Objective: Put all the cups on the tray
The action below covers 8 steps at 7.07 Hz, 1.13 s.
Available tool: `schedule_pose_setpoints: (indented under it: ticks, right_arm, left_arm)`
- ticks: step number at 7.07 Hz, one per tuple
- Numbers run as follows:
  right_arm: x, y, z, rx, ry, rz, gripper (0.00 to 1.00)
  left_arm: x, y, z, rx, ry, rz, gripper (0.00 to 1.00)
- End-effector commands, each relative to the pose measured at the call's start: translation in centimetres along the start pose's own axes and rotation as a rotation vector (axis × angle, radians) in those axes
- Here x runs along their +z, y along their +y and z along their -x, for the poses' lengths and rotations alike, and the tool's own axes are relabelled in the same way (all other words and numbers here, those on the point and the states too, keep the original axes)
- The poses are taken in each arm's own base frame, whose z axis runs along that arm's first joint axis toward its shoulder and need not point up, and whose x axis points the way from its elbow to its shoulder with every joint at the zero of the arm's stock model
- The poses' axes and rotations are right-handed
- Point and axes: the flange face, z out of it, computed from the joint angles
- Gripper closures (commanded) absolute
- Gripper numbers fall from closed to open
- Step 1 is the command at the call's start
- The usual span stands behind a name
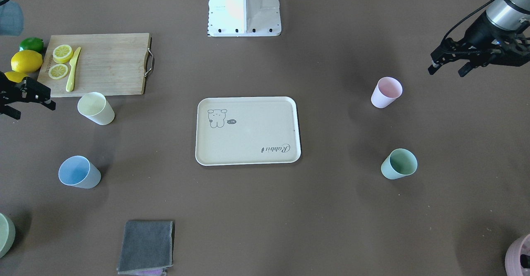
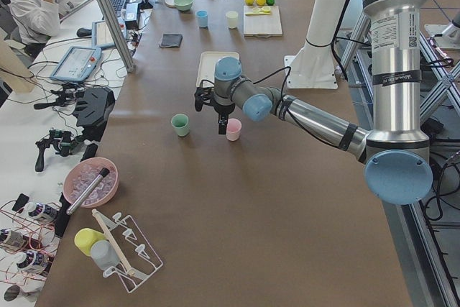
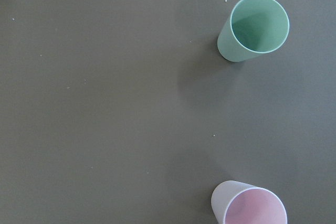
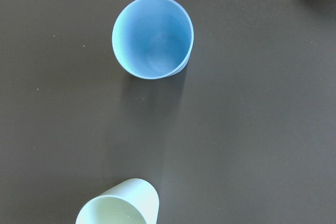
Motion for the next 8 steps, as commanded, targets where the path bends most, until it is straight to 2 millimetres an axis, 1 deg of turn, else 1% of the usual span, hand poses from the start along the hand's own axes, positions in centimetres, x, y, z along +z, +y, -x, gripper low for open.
schedule_pose_setpoints:
  ticks: [1, 2, 3, 4, 5, 6, 7, 8]
  right_arm:
    - [3.7, 1.6, 2.3, -0.029, 0.008, 0.066, 0.07]
    - [5.2, 2.1, 2.5, -0.044, 0.048, 0.075, 0.10]
    - [6.5, 2.1, 2.2, -0.056, 0.059, 0.077, 0.15]
    - [8.6, 1.9, 1.1, -0.066, 0.056, 0.085, 0.15]
    - [10.1, 1.8, 0.4, -0.079, 0.047, 0.085, 0.29]
    - [9.8, 1.7, 1.2, -0.087, 0.018, 0.093, 0.99]
    - [9.4, 1.4, 2.2, -0.096, -0.016, 0.100, 1.00]
    - [8.6, 1.3, 3.7, -0.094, -0.052, 0.106, 1.00]
  left_arm:
    - [1.4, 1.0, -1.6, 0.000, -0.020, 0.006, 0.02]
    - [1.5, 1.1, -1.7, 0.002, -0.020, 0.009, 0.02]
    - [1.5, 1.1, -1.7, 0.001, -0.019, 0.008, 0.02]
    - [1.5, 1.2, -1.8, -0.002, -0.019, 0.009, 0.02]
    - [1.8, 1.4, -1.9, 0.001, -0.020, 0.018, 0.02]
    - [2.1, 1.5, -1.7, 0.000, -0.025, 0.022, 0.02]
    - [3.2, 2.4, -1.4, 0.008, -0.038, 0.051, 0.05]
    - [5.1, 2.9, -0.9, 0.012, -0.067, 0.076, 0.12]
